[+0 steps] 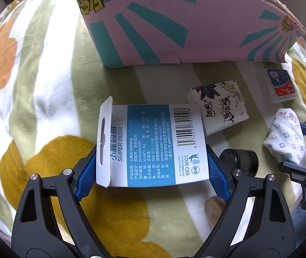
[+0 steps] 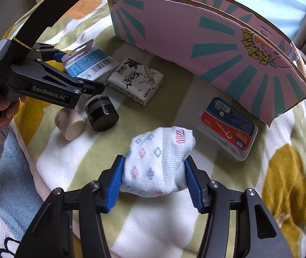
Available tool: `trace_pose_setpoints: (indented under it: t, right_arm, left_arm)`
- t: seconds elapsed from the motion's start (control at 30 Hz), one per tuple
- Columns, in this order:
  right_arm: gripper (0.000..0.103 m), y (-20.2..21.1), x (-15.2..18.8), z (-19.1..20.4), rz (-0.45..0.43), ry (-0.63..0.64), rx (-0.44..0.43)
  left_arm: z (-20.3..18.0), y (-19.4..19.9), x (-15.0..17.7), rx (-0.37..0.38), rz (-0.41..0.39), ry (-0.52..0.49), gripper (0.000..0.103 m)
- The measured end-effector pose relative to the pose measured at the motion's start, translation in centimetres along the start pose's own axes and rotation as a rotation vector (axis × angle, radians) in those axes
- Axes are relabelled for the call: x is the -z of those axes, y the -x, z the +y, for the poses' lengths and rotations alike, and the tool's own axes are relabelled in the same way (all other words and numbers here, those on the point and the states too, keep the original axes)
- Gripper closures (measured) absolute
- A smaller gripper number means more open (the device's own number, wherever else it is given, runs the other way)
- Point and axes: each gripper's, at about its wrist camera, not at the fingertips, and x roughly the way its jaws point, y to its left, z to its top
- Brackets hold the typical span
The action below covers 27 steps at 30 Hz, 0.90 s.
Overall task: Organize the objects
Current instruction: 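Grasp the SUPER DEER package with the left gripper while the right grasps the white sock, then carry the package and sock into the pink box and open both grippers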
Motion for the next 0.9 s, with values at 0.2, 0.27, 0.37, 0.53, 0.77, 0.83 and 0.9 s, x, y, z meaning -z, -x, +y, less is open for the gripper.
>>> trace_pose_setpoints:
  t: [0.2,0.27,0.37,0.53,0.77,0.83,0.9]
  right_arm:
    - [0.056,1.0,0.2,-0.2,-0.014,-0.019,-0.007]
    - [0.057,1.4,0.2,-0.3,-0.021,-0.027,-0.010]
    - [0.057,2.0,0.2,-0.3,-0.029,-0.037,-0.012]
    - [0.058,3.6,-0.4,-0.5,-0.064,-0.049,-0.008]
    - [0.058,7.0,-1.8,-1.4,-0.129,-0.069,0.012]
    - [0.058,7.9,-2.6,-1.9,-0.149,-0.076,0.021]
    - [0.058,9.1,-3.4,-2.5,-0.169,-0.075,0.039]
  left_arm:
    - [0.5,2.0,0.4,-0.002,-0.025,-0.010,0.016]
    - [0.7,2.6,0.6,0.001,-0.034,-0.012,0.016]
    - [1.1,3.5,0.8,0.001,-0.046,-0.013,0.016]
    - [1.6,6.2,1.2,0.013,-0.087,-0.017,0.016]
    - [0.1,7.3,-1.4,0.056,-0.161,-0.004,0.016]
    - [-0.3,8.7,-1.7,0.072,-0.187,0.001,0.016]
    - [-0.8,9.9,-2.7,0.061,-0.218,-0.011,0.016]
